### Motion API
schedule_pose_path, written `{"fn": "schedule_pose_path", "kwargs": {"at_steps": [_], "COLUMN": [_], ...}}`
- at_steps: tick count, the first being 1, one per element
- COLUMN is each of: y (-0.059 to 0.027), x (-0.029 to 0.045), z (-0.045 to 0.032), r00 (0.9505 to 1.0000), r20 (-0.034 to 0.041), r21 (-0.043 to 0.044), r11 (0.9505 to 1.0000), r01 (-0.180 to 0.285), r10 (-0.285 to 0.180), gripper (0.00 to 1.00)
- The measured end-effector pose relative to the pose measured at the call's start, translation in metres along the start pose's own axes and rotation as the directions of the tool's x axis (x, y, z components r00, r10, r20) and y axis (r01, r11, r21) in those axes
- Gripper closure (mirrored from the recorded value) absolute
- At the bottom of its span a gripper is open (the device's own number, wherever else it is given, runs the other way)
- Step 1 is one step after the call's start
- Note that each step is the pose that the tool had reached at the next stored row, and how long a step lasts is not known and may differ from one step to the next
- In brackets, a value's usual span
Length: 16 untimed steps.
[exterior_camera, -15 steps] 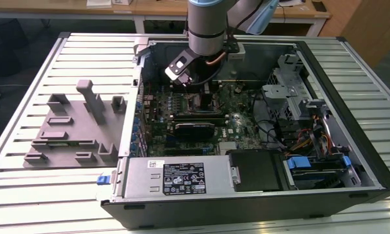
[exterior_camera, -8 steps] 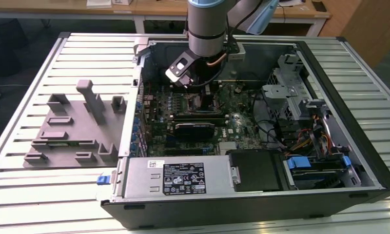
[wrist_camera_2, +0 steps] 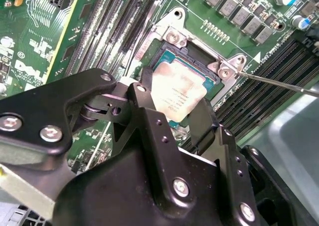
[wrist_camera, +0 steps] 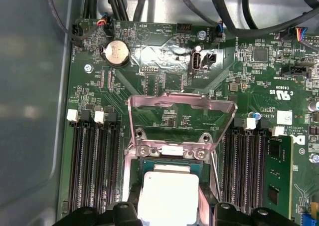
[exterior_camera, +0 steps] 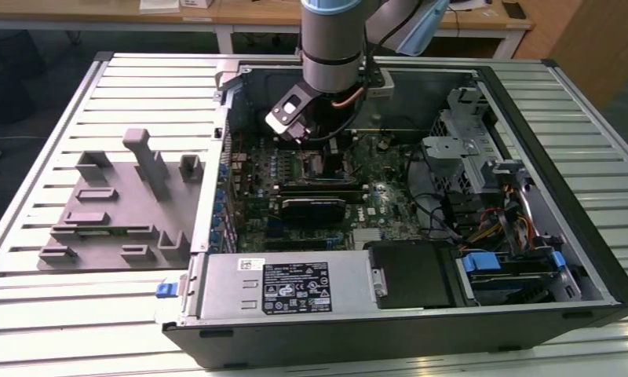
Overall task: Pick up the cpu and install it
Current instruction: 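Place the cpu into insertion slot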
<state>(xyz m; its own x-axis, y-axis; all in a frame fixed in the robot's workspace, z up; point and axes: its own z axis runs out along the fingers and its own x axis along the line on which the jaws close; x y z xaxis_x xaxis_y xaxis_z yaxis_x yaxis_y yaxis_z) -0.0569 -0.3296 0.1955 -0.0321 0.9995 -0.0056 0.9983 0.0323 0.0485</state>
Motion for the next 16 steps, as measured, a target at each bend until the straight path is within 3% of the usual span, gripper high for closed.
{"fn": "schedule_pose_path", "kwargs": {"at_steps": [16], "y": [-0.0002], "x": [0.0], "z": [0.0025], "r00": [1.0], "r20": [-0.0031], "r21": [0.0001], "r11": [1.0], "r01": [0.006], "r10": [-0.006], "gripper": [0.47]}}
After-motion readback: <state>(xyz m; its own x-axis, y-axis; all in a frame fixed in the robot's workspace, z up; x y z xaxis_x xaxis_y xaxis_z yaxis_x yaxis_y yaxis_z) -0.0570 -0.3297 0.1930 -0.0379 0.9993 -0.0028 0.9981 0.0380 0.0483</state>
